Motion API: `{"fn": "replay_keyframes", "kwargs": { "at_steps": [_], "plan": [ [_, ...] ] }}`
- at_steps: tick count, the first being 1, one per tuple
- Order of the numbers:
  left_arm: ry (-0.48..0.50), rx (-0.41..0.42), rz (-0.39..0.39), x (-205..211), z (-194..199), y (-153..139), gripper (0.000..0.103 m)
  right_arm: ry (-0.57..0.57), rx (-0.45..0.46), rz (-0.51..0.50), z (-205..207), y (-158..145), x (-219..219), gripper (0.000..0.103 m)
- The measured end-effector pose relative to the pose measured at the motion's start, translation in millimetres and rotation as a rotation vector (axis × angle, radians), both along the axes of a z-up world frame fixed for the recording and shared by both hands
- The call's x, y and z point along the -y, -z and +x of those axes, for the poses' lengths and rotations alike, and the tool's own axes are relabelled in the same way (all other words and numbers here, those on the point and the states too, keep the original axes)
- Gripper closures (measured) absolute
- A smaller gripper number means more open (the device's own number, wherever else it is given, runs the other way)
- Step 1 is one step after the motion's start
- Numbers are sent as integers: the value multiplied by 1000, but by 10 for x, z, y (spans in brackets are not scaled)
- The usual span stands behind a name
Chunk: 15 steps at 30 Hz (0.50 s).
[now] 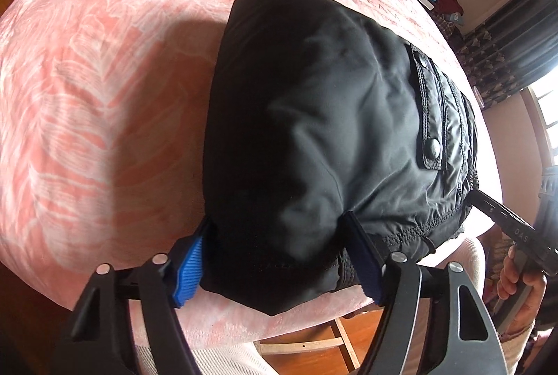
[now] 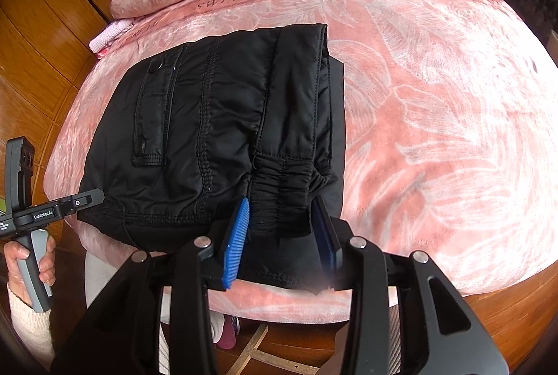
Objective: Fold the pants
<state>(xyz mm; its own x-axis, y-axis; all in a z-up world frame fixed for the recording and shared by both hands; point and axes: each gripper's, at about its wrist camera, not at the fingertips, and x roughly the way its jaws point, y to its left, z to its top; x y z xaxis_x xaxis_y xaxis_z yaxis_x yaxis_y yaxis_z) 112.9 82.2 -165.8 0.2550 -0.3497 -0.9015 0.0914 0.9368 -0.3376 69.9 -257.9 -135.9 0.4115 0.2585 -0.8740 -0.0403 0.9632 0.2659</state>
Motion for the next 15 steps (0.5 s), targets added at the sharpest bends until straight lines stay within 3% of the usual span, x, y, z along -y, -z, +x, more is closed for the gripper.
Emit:
{"fn": "replay_keyframes", "kwargs": {
  "at_steps": [4,8,10,13,15],
  "plan": [
    [-15,21,-9,-19,-53,-44,46,-3,-4,4,-4,22,-17,62],
    [-40,26,-35,21,-75,-145,50,20,7,6,5,-19,48,62],
    [-19,53,-10,109,-111,-188,50,31,13,-21,23,-42,84,62],
    [20,55,88,248,-101,-54,48,29,-16,-8,75,19,108,58],
    [16,49,72,204,-82,-31,48,34,-20,3,68,38,113,58]
  ]
}}
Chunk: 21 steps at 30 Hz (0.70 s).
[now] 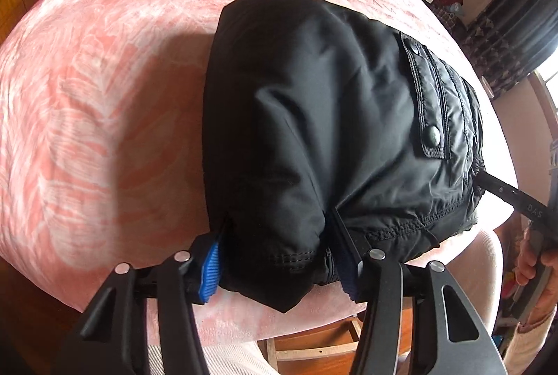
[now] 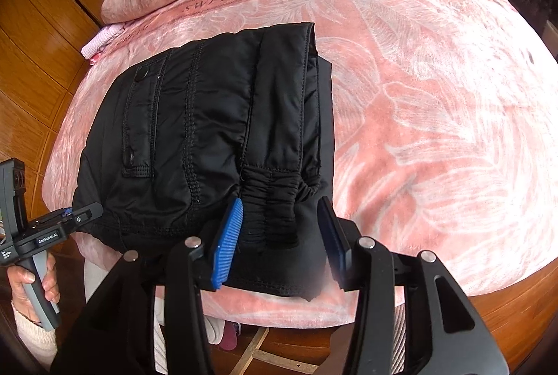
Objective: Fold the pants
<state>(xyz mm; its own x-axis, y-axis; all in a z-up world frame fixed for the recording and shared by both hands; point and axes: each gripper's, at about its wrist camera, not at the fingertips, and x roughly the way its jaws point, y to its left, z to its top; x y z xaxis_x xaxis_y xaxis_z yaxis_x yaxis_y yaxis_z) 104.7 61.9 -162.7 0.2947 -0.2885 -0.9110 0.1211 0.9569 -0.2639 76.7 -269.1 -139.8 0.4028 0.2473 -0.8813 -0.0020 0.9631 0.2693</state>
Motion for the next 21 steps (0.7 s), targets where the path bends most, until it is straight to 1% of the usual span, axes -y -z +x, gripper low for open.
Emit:
{"fn": "replay_keyframes", "kwargs": {
  "at_steps": [5,8,10,11,12,14,17,21],
  "plan": [
    [-1,-9,-51,-125,-1,-39,49,-5,17,3,-43,-48,0,58],
    [-3,-12,-52,-135,5,-41,49,-11,22,-10,-78,-109,9,55],
    [-4,-14,-40,-125,17,-39,48,-14,22,17,-112,-141,24,52],
    [-6,-13,-32,-114,19,-46,47,-13,17,31,-125,-146,27,47],
    [-8,-12,-24,-107,20,-49,45,-11,8,41,-134,-145,32,45],
    [-9,-10,-13,-86,12,-65,45,-14,5,56,-154,-142,18,45],
    [-14,-3,2,-65,0,-72,44,-21,-3,30,-141,-102,-43,45],
    [-5,24,52,13,-45,-97,42,-26,-23,25,-103,-11,-127,45]
  ]
}}
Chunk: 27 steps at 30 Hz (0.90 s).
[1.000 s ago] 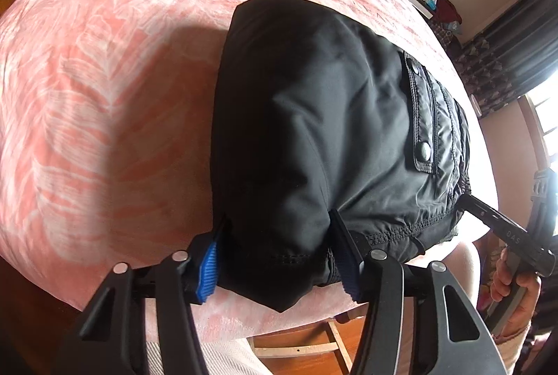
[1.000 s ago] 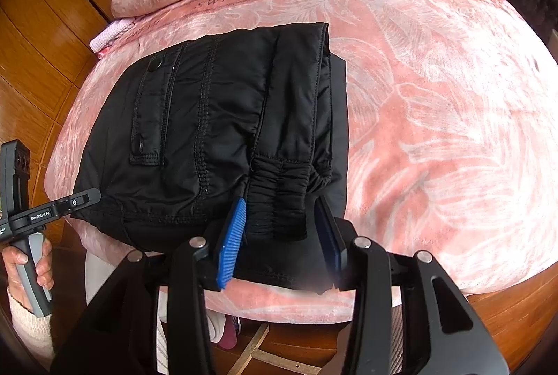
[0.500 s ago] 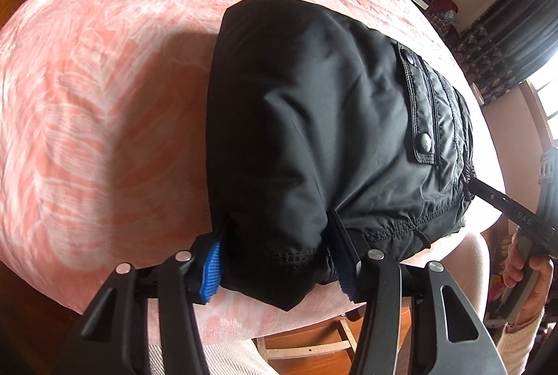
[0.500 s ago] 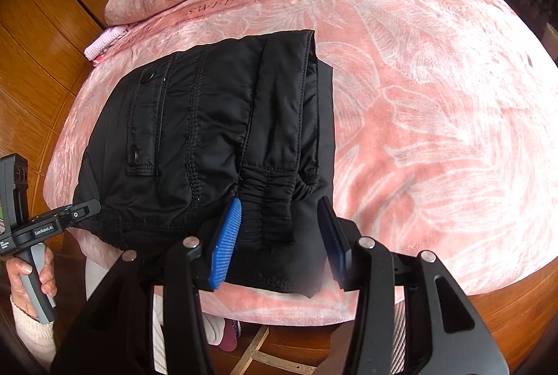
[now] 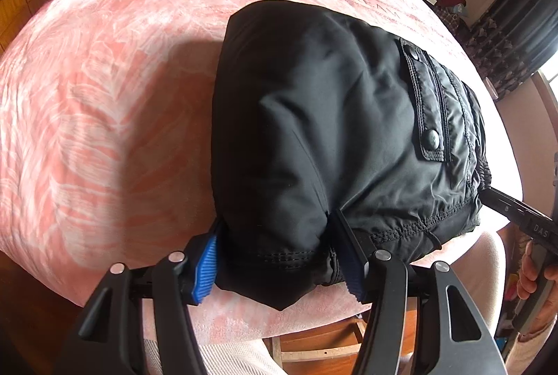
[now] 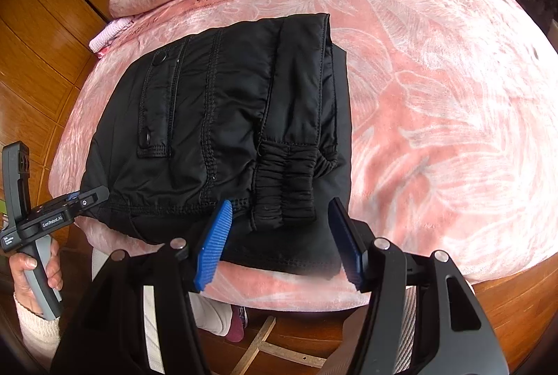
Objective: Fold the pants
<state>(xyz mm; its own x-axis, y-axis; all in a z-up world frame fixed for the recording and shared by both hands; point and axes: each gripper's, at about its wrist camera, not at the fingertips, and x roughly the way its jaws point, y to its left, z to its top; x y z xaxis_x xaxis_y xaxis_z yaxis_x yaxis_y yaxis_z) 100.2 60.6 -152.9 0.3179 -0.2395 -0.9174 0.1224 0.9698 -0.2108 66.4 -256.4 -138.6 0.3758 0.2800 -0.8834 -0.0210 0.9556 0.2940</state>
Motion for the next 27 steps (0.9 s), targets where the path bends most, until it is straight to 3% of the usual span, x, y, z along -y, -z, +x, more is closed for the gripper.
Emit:
{"fn": "replay_keyframes", "kwargs": {
  "at_steps": [3,6,11,15,21,27],
  "plan": [
    [8,17,30,40,-20,-9,40,-3,-13,-16,29,72,-72,47],
    [9,35,37,60,-63,-20,40,-11,4,-47,24,79,-109,57],
    [-1,47,28,64,-99,-94,44,-1,52,-14,-53,-40,-35,65],
    [17,63,41,105,-130,-175,45,-14,80,-52,-101,-202,-46,66],
    [25,65,52,98,-126,-129,44,-3,-11,-75,32,100,-80,64],
    [48,69,78,122,-103,-178,43,-14,1,-44,17,-26,-15,55]
  ]
}}
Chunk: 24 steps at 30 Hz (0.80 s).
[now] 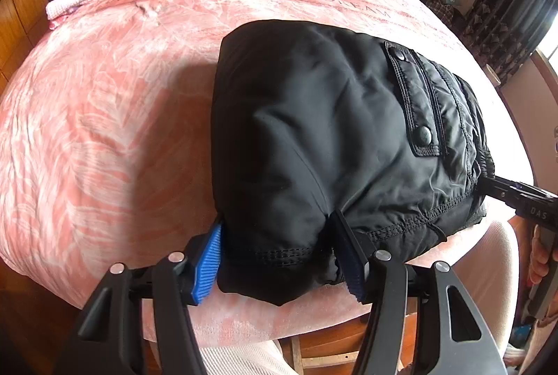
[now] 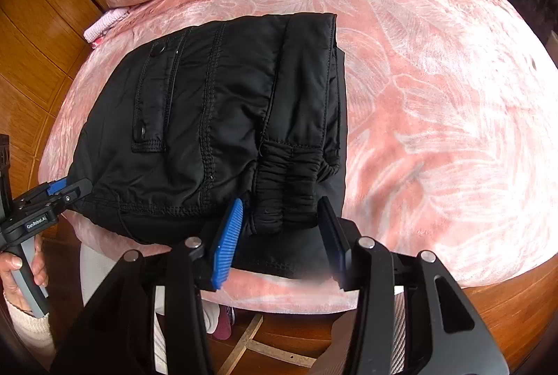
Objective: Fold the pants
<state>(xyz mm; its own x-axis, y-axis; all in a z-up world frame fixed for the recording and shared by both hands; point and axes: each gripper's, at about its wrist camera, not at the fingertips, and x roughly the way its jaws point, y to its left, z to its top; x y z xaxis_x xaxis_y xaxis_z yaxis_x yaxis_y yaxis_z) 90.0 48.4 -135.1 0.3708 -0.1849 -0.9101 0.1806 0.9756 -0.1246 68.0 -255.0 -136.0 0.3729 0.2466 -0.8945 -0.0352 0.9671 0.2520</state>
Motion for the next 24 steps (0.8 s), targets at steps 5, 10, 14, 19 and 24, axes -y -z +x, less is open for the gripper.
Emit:
{"fn": "replay_keyframes", "kwargs": {
  "at_steps": [5,10,14,19,24],
  "plan": [
    [38,47,67,65,5,-88,43,15,35,77,48,-140,144,41],
    [62,81,98,82,69,-167,43,31,45,82,215,-141,231,28],
    [72,87,99,76,162,-192,43,25,31,94,344,-46,248,24],
    [58,57,69,-8,313,-130,42,34,4,116,447,84,288,24],
    [32,-12,-51,-189,432,-17,40,31,-13,131,469,172,293,23]
  ]
}}
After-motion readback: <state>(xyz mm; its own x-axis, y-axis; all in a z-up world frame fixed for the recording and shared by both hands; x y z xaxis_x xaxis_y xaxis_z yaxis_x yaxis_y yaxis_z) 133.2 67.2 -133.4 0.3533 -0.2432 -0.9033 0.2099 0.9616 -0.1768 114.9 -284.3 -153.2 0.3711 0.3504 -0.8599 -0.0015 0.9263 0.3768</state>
